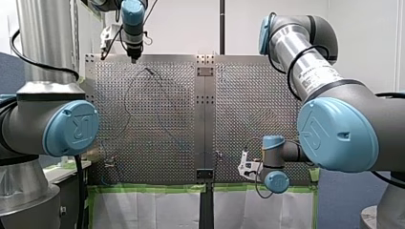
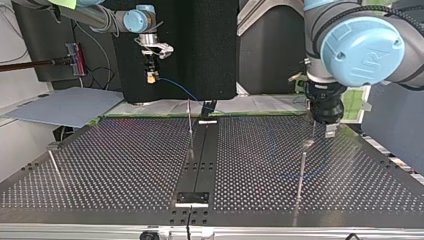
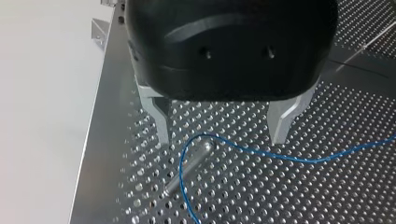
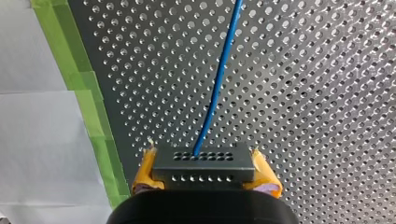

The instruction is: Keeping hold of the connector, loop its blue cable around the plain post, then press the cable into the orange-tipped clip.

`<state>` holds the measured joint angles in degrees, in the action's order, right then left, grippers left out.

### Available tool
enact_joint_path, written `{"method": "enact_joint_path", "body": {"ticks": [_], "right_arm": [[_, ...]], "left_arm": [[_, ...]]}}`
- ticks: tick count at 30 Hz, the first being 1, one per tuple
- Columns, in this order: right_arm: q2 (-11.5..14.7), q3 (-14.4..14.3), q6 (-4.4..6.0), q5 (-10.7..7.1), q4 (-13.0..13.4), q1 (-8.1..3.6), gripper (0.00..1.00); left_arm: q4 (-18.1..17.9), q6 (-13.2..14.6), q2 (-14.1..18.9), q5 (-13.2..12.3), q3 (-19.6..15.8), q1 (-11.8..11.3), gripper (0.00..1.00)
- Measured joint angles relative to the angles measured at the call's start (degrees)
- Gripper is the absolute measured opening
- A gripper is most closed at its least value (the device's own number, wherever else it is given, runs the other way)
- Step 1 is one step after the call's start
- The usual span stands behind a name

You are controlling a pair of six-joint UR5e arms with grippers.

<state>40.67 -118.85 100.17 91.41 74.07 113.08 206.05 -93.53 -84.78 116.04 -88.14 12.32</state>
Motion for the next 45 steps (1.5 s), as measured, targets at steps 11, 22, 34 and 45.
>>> {"method": "enact_joint_path", "body": {"ticks": [11, 22, 34, 45], "right_arm": [[0.0, 0.2, -0.17, 0.0, -0.4, 0.05, 0.02], [0.0, 0.2, -0.63, 0.0, -0.3, 0.1, 0.02], [0.0, 0.2, -0.83, 0.0, -0.3, 0.12, 0.02], [0.0, 0.2, -0.84, 0.0, -0.4, 0.14, 0.02]], "left_arm": [[-4.8, 3.6, -5.0, -2.9, 1.2, 1.4, 1.0], [-10.5, 9.0, -8.2, 0.3, 6.1, 6.6, 1.0], [-16.1, 14.6, -13.8, 5.9, 11.7, 12.2, 1.0], [-18.4, 20.4, -19.5, 11.6, 11.6, 17.4, 1.0]]}}
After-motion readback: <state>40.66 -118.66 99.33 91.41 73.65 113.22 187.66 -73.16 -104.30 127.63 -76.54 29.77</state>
